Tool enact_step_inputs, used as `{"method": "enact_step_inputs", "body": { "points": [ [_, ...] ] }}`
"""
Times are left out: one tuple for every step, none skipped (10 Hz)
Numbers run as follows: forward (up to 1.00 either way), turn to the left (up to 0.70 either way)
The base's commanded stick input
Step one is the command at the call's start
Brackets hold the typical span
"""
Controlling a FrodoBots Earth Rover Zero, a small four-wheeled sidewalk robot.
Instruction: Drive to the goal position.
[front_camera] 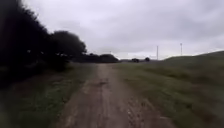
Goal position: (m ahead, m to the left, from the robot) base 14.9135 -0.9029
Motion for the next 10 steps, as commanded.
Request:
{"method": "enact_step_inputs", "body": {
  "points": [
    [0.7, 0.35],
    [0.7, 0.0],
    [0.7, 0.0],
    [0.7, 0.0],
    [0.7, 0.0],
    [0.7, 0.0],
    [0.7, 0.0],
    [0.7, 0.0],
    [0.7, 0.0],
    [0.7, 0.0]
  ]
}}
